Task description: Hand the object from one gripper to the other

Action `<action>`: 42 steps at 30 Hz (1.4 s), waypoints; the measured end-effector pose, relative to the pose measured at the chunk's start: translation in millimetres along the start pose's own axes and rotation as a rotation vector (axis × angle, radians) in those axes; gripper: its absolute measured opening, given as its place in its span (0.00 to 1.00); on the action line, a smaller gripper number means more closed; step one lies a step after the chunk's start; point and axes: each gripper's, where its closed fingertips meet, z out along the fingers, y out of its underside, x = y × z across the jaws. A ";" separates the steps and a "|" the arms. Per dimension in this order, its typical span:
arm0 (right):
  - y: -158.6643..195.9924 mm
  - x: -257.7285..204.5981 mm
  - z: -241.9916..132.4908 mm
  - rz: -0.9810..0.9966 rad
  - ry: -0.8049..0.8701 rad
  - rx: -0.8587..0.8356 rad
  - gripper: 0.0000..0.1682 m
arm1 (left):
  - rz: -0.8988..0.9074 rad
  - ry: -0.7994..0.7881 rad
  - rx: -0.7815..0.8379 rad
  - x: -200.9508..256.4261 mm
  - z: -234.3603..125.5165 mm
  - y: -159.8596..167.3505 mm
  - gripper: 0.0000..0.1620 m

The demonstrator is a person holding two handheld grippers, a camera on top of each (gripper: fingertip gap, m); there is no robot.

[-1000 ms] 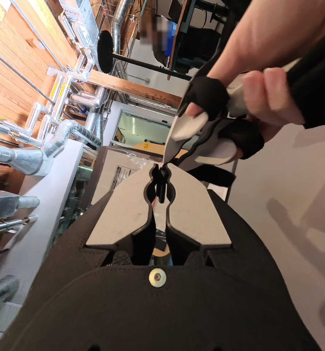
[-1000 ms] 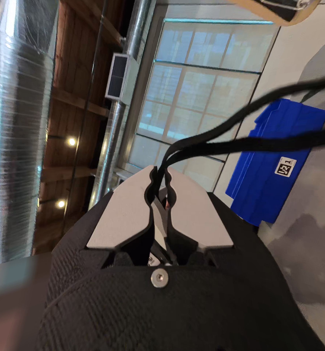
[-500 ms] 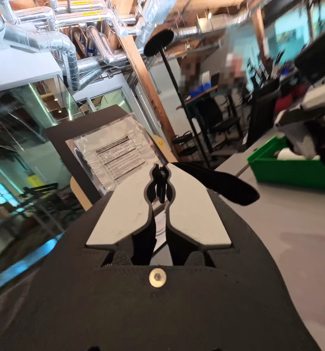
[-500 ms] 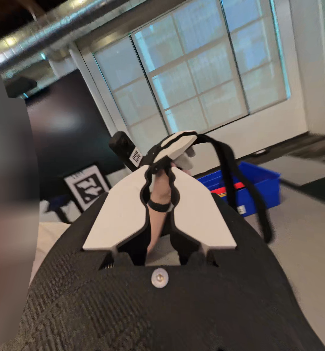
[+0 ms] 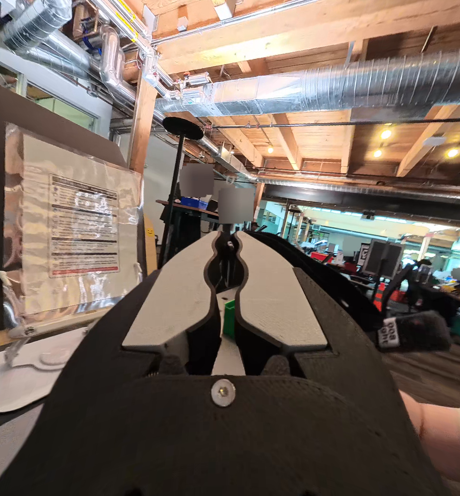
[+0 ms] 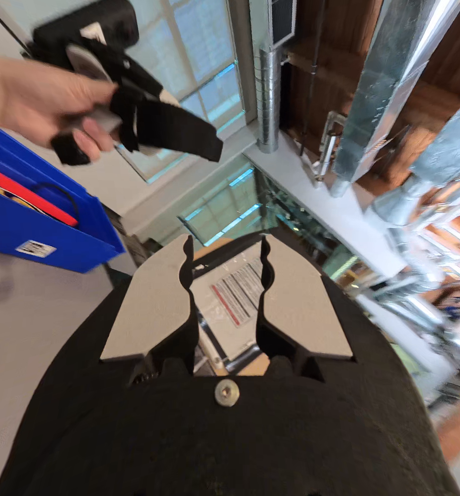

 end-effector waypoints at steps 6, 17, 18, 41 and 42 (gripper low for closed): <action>-19.3 -20.8 4.1 0.031 0.041 0.053 0.31 | -0.055 0.034 -0.073 10.6 20.0 29.2 0.03; -34.2 15.1 -9.8 0.121 0.113 0.068 0.01 | -0.135 0.055 -0.295 15.5 43.1 94.1 0.04; -28.2 18.1 -7.3 0.158 0.097 0.020 0.02 | -0.159 0.056 -0.331 13.3 43.7 102.5 0.04; 143.2 9.4 -34.3 0.290 -0.062 -1.013 0.01 | 0.534 -0.087 -0.744 18.8 53.2 191.1 0.38; 141.6 4.3 -33.5 0.322 -0.087 -1.009 0.01 | 0.570 -0.095 -0.763 20.0 53.8 196.3 0.39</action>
